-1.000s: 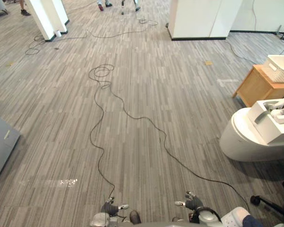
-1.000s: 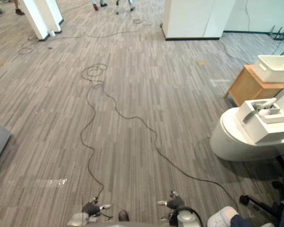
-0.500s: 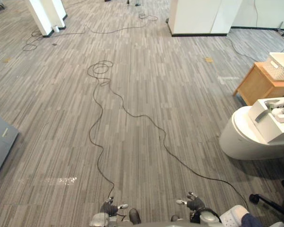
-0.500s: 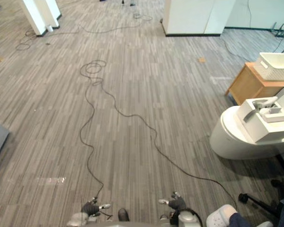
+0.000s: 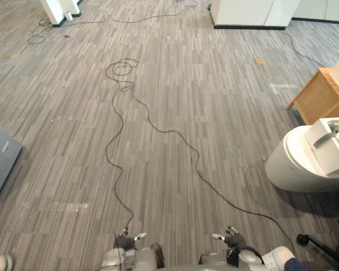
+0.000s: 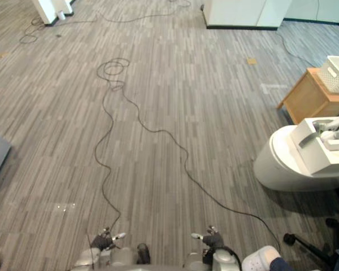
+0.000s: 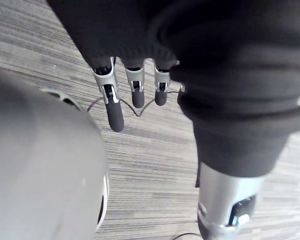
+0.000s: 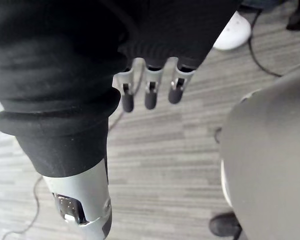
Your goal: Organize washtable
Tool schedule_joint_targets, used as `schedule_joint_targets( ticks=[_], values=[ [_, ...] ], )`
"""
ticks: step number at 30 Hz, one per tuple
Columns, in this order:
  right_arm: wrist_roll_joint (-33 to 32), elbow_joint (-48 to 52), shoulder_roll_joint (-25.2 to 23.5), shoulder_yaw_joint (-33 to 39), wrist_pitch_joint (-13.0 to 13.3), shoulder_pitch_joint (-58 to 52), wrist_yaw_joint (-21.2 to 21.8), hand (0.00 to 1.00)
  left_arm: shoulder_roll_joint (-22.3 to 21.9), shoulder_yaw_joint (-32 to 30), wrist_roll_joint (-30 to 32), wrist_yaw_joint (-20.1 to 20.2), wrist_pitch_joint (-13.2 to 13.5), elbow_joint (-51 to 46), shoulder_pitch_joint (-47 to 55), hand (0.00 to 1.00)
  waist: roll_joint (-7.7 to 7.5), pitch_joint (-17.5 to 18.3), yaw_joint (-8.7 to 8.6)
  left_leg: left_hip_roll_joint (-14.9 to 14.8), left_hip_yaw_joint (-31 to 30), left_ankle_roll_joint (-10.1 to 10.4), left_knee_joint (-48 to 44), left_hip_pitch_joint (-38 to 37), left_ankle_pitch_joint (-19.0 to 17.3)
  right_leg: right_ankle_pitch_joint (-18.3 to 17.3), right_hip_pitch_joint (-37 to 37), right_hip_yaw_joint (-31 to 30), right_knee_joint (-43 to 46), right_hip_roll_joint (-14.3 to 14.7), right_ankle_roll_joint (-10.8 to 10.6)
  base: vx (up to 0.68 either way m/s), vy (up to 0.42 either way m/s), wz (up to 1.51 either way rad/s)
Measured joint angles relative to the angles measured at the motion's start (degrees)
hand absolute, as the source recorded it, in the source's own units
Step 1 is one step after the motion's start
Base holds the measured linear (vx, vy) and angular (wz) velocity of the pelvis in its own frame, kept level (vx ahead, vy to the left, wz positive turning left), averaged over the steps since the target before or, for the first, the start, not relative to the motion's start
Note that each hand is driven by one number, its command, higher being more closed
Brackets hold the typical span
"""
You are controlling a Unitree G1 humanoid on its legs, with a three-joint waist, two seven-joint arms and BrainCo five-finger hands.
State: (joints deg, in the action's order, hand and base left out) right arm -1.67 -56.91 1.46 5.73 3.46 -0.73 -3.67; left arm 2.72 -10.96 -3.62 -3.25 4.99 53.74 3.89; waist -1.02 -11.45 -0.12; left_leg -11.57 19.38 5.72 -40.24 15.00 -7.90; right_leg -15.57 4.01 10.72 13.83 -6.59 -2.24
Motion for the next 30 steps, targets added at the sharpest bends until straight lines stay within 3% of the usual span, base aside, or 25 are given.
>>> schedule_joint_targets(
  ticks=[2, 5, 6, 7, 8, 9, 10, 11, 12, 13, 14, 16, 18, 20, 21, 22, 23, 24, 25, 26, 27, 28, 29, 30],
  values=[
    [0.01, 0.23, 0.45, 0.04, -0.12, -0.11, -0.13, 0.0, -0.53, -0.6, -1.75, -0.53, 0.4, -0.18, 0.06, 0.0, 0.38, -0.23, 0.15, -0.54, -0.27, -1.05, -1.07, 2.51, -3.04, -1.48, 1.56, -0.86, -0.26, 0.03, 0.05, 0.24, -0.005, -0.18],
    [0.06, 0.31, 0.12, -0.09, -0.19, 0.87, -0.11, 0.0, -0.9, -0.96, -3.08, -0.63, 1.12, -0.61, -0.11, 0.0, 0.57, -0.25, 1.61, 1.18, 0.31, -1.11, 8.44, 7.43, -2.56, -2.13, 2.18, -2.82, -2.94, -0.8, -0.65, 0.31, 0.107, -0.43],
    [0.17, 0.04, 0.18, -0.11, -0.13, 1.21, -0.11, 0.0, -0.92, -1.04, -3.63, -0.68, 1.11, -0.68, -0.11, 0.0, 0.78, -0.08, 2.27, 2.65, -0.19, -0.54, 15.14, 7.97, -1.23, -2.86, 2.34, -3.78, -3.86, -1.19, -1.87, 0.41, 0.231, -0.69],
    [0.35, -0.98, 0.42, -0.13, -0.23, 1.28, -0.09, 0.0, -1.05, -1.11, -4.7, -0.66, 1.32, -0.66, -0.12, 0.0, 0.88, 0.16, 3.42, 3.27, -1.24, -5.41, 15.39, 7.85, 2.4, -4.14, 3.11, -5.41, -3.87, -1.52, -2.85, 0.45, 0.224, -0.64],
    [0.53, -1.34, -0.14, -0.13, -0.36, 0.99, -0.1, 0.0, -1.06, -1.73, -4.81, -0.66, 1.47, -0.73, -0.24, 0.0, -0.28, 0.52, 3.66, 3.91, -0.68, -6.02, 13.58, 7.86, 0.36, -4.6, 3.69, -6.25, -3.53, -2.29, -2.44, 0.54, 0.197, -0.42],
    [1.76, -1.01, -0.85, -0.23, -0.38, -0.09, 0.18, 0.0, -0.97, -2.71, -4.78, -0.7, 1.6, -0.87, -0.33, 0.0, -1.87, 1.17, 3.82, 4.59, -0.03, -7.17, 10.98, 8.02, -2.68, -4.2, 2.67, -7.17, 0.21, -3.66, -2.81, 0.48, 0.132, -0.12],
    [2.24, -0.89, -1.17, -0.23, -0.38, -0.42, 0.14, 0.0, -0.77, -2.88, -4.82, -0.7, 1.65, -0.88, -0.36, 0.0, -2.44, 1.38, 3.99, 4.59, 0.57, -7.71, 9.96, 7.71, -4.02, -4.07, 1.47, -7.73, 3.58, -4.19, -3.06, 0.62, 0.191, -0.06],
    [2.68, -0.94, -1.54, -0.27, -0.43, -0.48, 0.29, 0.0, -0.15, -2.63, -4.78, -0.71, 1.63, -0.68, -0.36, 0.0, -3.39, 1.41, 3.98, 5.15, 1.04, -8.11, 9.09, 5.82, -6.36, -2.82, -0.92, -8.34, 12.11, -5.21, -4.99, 0.6, 0.2, 0.03],
    [3.3, -1.0, -1.62, -0.64, -0.43, -0.52, 0.43, 0.0, 0.28, -1.98, -4.68, -0.69, 1.39, 0.12, -0.46, 0.0, -3.97, 1.25, 3.53, 6.21, 0.7, -8.2, 9.75, 2.68, -8.25, 1.79, -4.51, -9.61, 23.24, -6.0, -8.95, 0.6, 0.188, 0.11],
    [3.57, -0.71, -1.51, -1.3, -0.4, -0.41, 0.58, 0.0, 0.54, -1.65, -4.68, -0.68, 1.04, 0.38, -0.46, 0.0, -3.95, 1.21, 3.01, 6.55, 0.17, -8.32, 10.38, 0.85, -9.2, 5.88, -6.54, -10.36, 29.07, -6.07, -11.33, 0.7, 0.144, 0.24],
    [4.1, -0.42, -1.07, -2.09, -0.19, 0.28, 0.95, 0.0, 1.0, -0.35, -4.66, -0.8, 0.18, 1.43, -0.42, 0.0, -3.01, 0.52, 2.14, 6.66, -1.03, -8.26, 12.23, -4.36, -11.04, 7.16, -11.7, -11.04, 42.73, -4.98, -11.41, 0.58, 0.072, 0.2],
    [4.11, 0.94, -0.74, -2.38, -0.11, 0.31, 1.2, 0.0, 0.56, 0.4, -4.64, -0.85, -0.16, 1.6, -0.13, 0.0, -2.19, 0.04, 2.21, 6.55, -2.19, -7.92, 16.47, -11.28, -11.48, 3.84, -15.85, -8.96, 49.13, -3.87, -6.08, 0.57, 0.012, 0.12],
    [4.1, 4.32, -0.33, -2.47, 0.13, 0.28, 1.21, 0.0, -0.4, 1.89, -4.6, -0.85, -0.11, 1.29, -0.54, 0.0, -0.53, -0.5, 1.39, 5.37, -3.51, -7.76, 23.47, -20.03, -11.39, -0.05, -23.85, -2.05, 45.95, -2.73, -1.07, 0.63, -0.068, 0.28],
    [4.1, 5.13, 0.27, -2.49, 0.57, 0.64, 1.21, 0.0, -1.06, 2.18, -4.63, -0.79, -0.1, 1.4, -1.49, 0.0, -0.06, -0.77, 0.04, 4.18, -4.38, -7.51, 24.65, -22.52, -11.25, -0.62, -28.51, -0.47, 36.69, -1.47, -0.47, 0.54, -0.141, 0.61],
    [4.09, 5.3, 1.1, -2.58, 0.5, 0.69, 1.15, 0.0, -1.43, 3.27, -4.6, -0.76, -0.07, 1.55, -2.07, 0.0, -0.15, -0.78, -0.71, 3.74, -6.29, -7.48, 25.34, -24.09, -11.26, 0.85, -30.82, -1.04, 27.2, -0.78, -1.12, 0.63, -0.273, 1.06],
    [3.67, 4.36, 1.46, -2.8, 0.32, 0.24, 1.19, 0.0, -1.15, 4.96, -4.51, -0.66, -0.05, 1.92, -2.55, 0.0, -1.0, -0.52, -1.14, 4.47, -8.95, -6.28, 26.37, -25.91, -11.32, 7.44, -30.06, -3.49, 13.11, 0.09, -1.6, 0.64, -0.3, 1.17],
    [3.57, 3.98, 1.46, -2.71, 0.26, 0.1, 1.1, 0.0, -0.79, 5.5, -4.36, -0.58, -0.06, 2.11, -2.58, 0.0, -1.51, -0.54, -1.49, 4.62, -10.61, -4.63, 26.41, -27.13, -11.42, 16.05, -29.16, -4.81, 9.84, 0.23, -0.58, 0.65, -0.301, 0.84],
    [4.03, 3.04, 2.57, -2.54, 0.09, 2.09, 1.18, 0.0, -2.58, 6.29, -3.94, -0.49, -0.11, 3.03, -3.07, 0.0, 1.5, -0.51, -0.97, 1.81, -13.83, -2.96, 25.89, -27.96, -10.68, 13.31, -29.11, -3.63, 14.04, 1.38, 1.51, 0.71, -0.306, 0.61],
    [4.52, 2.82, 2.56, -2.13, 0.02, 2.4, 1.08, 0.0, -3.57, 6.28, -2.84, -0.48, -0.05, 2.95, -3.13, 0.0, 1.86, -0.48, -1.22, 1.61, -16.29, 0.74, 23.64, -27.32, -7.32, 8.42, -29.19, -3.31, 17.87, 0.86, 2.06, 0.59, -0.244, 0.47],
    [4.39, 2.68, 2.36, -1.77, -0.06, 2.43, 1.13, 0.0, -4.06, 6.26, -2.66, -0.54, -0.07, 2.96, -3.03, 0.0, 1.94, -0.52, -1.53, 1.5, -17.01, 1.35, 21.95, -27.23, -5.84, 6.23, -28.68, -2.25, 19.51, 0.35, 2.45, 0.69, -0.334, 0.66],
    [4.57, 3.3, 2.25, -1.59, -0.35, 2.39, 1.14, 0.0, -4.73, 5.96, -2.18, -0.53, -0.21, 2.8, -2.9, 0.0, 2.45, -0.8, -2.07, 0.48, -17.75, 2.25, 14.5, -24.85, -2.49, 2.77, -25.69, 0.16, 20.43, -0.02, 3.39, 0.58, -0.296, 0.55],
    [4.54, 3.51, 2.15, -1.84, -1.1, 1.81, 1.11, 0.0, -5.09, 5.2, -2.03, -0.45, -0.21, 2.0, -2.85, 0.0, 3.03, -0.92, -1.88, -2.08, -17.64, 5.15, 0.02, -19.23, 6.86, 0.09, -20.46, 0.74, 18.46, 0.92, 4.67, 0.68, -0.318, 0.43],
    [4.52, 3.75, 2.12, -1.94, -1.25, 1.65, 1.09, 0.0, -5.18, 4.91, -1.94, -0.46, -0.21, 1.78, -2.78, 0.0, 3.14, -1.02, -1.75, -2.7, -17.66, 5.51, -2.68, -18.17, 8.96, -0.18, -19.35, 0.91, 17.92, 1.25, 4.91, 0.51, -0.163, 0.11],
    [4.45, 4.15, 1.85, -2.2, -1.33, 0.99, 0.8, 0.0, -5.38, 3.92, -1.63, -0.51, -0.19, 0.75, -2.65, 0.0, 3.2, -1.49, -0.98, -6.0, -15.71, 4.99, -14.53, -13.32, 5.83, -1.13, -14.28, 1.54, 15.19, 2.93, 6.45, 0.48, -0.107, -0.09]
  ],
)
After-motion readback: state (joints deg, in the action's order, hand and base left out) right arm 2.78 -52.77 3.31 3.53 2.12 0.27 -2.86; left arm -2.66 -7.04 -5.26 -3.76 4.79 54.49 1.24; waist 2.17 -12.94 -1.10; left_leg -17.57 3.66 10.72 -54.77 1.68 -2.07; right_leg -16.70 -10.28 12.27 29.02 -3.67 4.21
